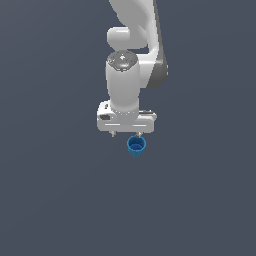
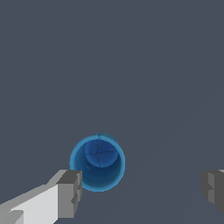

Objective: Pick up the object and move it to a goal position.

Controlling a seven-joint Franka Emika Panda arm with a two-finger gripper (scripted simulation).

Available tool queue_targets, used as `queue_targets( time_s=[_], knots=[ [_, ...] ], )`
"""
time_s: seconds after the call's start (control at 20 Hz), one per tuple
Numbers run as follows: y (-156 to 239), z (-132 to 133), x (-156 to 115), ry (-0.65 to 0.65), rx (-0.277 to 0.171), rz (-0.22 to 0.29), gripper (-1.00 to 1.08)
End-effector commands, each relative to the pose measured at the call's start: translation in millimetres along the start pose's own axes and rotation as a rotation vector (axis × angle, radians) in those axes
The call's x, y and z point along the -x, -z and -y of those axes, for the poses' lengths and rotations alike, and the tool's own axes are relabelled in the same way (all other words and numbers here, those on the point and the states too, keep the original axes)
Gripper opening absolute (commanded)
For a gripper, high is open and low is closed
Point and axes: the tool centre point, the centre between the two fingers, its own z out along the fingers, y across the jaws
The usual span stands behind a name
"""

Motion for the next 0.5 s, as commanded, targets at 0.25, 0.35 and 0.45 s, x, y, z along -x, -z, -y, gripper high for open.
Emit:
queue_targets(
  time_s=[0.25,0.35,0.45],
  knots=[
    [-3.2,2.1,3.0,-0.001,-0.012,0.011,0.28],
    [-4.2,2.8,4.0,0.0,-0.016,0.014,0.28],
    [-4.3,2.7,3.9,0.0,-0.016,0.015,0.28]
  ],
)
